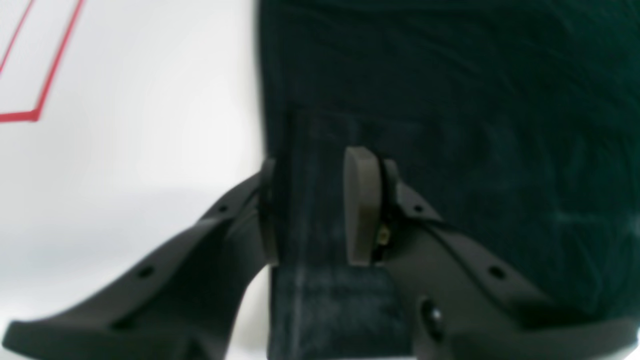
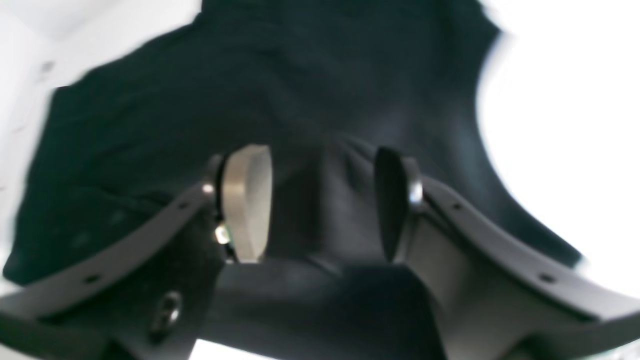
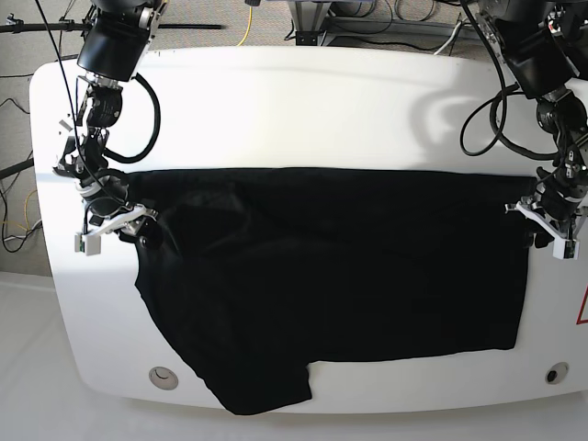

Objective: Fold the T-shirt properly
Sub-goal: 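Pull the gripped edge back toward the robot, stretching the shirt flat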

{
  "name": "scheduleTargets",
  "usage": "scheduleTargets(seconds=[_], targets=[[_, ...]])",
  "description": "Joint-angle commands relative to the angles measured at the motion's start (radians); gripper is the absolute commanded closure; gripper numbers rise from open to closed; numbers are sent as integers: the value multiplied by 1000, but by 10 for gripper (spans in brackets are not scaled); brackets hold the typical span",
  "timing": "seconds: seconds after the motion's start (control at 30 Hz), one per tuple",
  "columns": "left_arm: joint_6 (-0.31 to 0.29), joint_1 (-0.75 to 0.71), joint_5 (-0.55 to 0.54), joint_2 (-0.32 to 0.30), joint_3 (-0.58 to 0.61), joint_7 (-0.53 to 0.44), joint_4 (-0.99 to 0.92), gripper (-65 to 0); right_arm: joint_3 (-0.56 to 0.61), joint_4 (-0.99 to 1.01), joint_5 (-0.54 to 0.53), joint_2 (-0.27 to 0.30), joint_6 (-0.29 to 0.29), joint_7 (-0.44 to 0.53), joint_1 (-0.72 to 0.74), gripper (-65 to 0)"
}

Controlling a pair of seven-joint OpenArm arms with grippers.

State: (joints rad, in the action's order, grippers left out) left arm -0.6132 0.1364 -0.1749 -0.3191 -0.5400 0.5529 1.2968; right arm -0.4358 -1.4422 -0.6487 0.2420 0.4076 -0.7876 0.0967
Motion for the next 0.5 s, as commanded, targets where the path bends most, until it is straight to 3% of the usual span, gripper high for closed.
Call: scheduleTargets(seconds=[0.0, 0.1, 0.4, 0.47], targets=[[-13, -3, 2, -19, -1, -26, 45, -223, -3, -47, 17, 10, 11, 38, -1, -354], [-81, -36, 26, -20, 16, -14, 60, -298, -7, -87, 79, 1, 7, 57, -23, -384], [-85, -129, 33, -22, 16, 20, 145, -406, 0, -184, 209, -4, 9, 67, -70, -397], [-85, -208, 20, -36, 14, 21, 201, -457, 3, -231, 256, -11, 20, 56, -99, -390]])
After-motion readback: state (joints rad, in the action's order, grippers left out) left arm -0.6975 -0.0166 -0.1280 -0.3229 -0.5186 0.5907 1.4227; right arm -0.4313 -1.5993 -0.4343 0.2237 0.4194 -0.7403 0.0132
